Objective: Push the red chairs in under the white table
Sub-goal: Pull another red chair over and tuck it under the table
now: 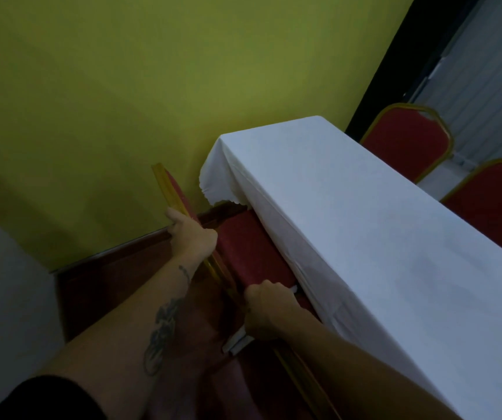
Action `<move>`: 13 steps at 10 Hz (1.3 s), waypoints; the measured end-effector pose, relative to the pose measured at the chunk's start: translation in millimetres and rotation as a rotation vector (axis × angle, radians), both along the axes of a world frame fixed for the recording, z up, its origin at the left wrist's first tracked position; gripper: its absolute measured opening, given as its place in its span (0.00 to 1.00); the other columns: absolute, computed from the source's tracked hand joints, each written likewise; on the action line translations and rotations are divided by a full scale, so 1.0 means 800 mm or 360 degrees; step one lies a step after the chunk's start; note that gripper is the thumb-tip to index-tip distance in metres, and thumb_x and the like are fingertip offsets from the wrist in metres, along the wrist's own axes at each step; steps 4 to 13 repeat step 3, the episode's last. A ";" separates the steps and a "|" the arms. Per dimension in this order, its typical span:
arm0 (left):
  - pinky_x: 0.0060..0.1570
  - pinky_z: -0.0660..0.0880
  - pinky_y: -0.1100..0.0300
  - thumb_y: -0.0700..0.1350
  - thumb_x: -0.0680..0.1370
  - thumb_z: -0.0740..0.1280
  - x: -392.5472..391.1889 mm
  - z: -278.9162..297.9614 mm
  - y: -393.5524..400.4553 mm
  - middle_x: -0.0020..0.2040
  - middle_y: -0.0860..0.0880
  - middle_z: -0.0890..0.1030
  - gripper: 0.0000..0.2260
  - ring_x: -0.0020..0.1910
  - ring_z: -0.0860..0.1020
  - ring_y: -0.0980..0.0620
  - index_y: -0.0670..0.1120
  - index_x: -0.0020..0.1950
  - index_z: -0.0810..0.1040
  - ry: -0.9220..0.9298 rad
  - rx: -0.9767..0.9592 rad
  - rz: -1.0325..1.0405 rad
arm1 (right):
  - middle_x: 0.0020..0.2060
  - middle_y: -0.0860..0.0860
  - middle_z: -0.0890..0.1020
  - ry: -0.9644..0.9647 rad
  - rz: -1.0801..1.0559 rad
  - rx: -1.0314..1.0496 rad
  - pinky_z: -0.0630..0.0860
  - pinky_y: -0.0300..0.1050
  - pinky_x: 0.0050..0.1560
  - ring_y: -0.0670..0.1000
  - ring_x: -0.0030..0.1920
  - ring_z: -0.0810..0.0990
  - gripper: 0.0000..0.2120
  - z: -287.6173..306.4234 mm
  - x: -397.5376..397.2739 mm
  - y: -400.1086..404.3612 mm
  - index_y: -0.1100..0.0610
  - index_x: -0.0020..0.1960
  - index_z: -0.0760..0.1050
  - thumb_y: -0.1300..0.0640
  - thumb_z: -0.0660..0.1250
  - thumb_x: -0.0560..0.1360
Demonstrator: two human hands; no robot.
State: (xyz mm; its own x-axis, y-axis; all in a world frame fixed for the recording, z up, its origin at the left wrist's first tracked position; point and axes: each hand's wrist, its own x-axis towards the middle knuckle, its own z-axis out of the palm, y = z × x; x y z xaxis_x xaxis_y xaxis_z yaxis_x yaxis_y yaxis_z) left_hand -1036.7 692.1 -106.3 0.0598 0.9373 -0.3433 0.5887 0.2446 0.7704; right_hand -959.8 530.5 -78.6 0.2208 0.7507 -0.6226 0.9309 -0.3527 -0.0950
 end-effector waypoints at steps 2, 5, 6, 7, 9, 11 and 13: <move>0.48 0.72 0.56 0.37 0.77 0.68 0.010 0.004 0.037 0.76 0.35 0.63 0.46 0.68 0.72 0.37 0.42 0.80 0.35 0.0104 -0.0012 -0.0120 | 0.54 0.56 0.75 0.0050 -0.0210 0.0148 0.73 0.52 0.50 0.59 0.56 0.78 0.16 -0.002 0.008 0.002 0.58 0.61 0.71 0.50 0.67 0.78; 0.49 0.75 0.53 0.39 0.77 0.67 0.005 -0.004 0.042 0.70 0.38 0.69 0.48 0.64 0.75 0.36 0.41 0.79 0.30 0.0149 -0.0087 -0.0214 | 0.58 0.56 0.76 0.0053 -0.0311 0.0262 0.73 0.52 0.50 0.60 0.57 0.78 0.22 -0.005 0.010 -0.014 0.57 0.64 0.71 0.43 0.65 0.79; 0.49 0.75 0.53 0.39 0.77 0.67 0.005 -0.004 0.042 0.70 0.38 0.69 0.48 0.64 0.75 0.36 0.41 0.79 0.30 0.0149 -0.0087 -0.0214 | 0.58 0.56 0.76 0.0053 -0.0311 0.0262 0.73 0.52 0.50 0.60 0.57 0.78 0.22 -0.005 0.010 -0.014 0.57 0.64 0.71 0.43 0.65 0.79; 0.49 0.75 0.53 0.39 0.77 0.67 0.005 -0.004 0.042 0.70 0.38 0.69 0.48 0.64 0.75 0.36 0.41 0.79 0.30 0.0149 -0.0087 -0.0214 | 0.58 0.56 0.76 0.0053 -0.0311 0.0262 0.73 0.52 0.50 0.60 0.57 0.78 0.22 -0.005 0.010 -0.014 0.57 0.64 0.71 0.43 0.65 0.79; 0.49 0.75 0.53 0.39 0.77 0.67 0.005 -0.004 0.042 0.70 0.38 0.69 0.48 0.64 0.75 0.36 0.41 0.79 0.30 0.0149 -0.0087 -0.0214 | 0.58 0.56 0.76 0.0053 -0.0311 0.0262 0.73 0.52 0.50 0.60 0.57 0.78 0.22 -0.005 0.010 -0.014 0.57 0.64 0.71 0.43 0.65 0.79; 0.49 0.75 0.53 0.39 0.77 0.67 0.005 -0.004 0.042 0.70 0.38 0.69 0.48 0.64 0.75 0.36 0.41 0.79 0.30 0.0149 -0.0087 -0.0214 | 0.58 0.56 0.76 0.0053 -0.0311 0.0262 0.73 0.52 0.50 0.60 0.57 0.78 0.22 -0.005 0.010 -0.014 0.57 0.64 0.71 0.43 0.65 0.79; 0.49 0.75 0.53 0.39 0.77 0.67 0.005 -0.004 0.042 0.70 0.38 0.69 0.48 0.64 0.75 0.36 0.41 0.79 0.30 0.0149 -0.0087 -0.0214 | 0.58 0.56 0.76 0.0053 -0.0311 0.0262 0.73 0.52 0.50 0.60 0.57 0.78 0.22 -0.005 0.010 -0.014 0.57 0.64 0.71 0.43 0.65 0.79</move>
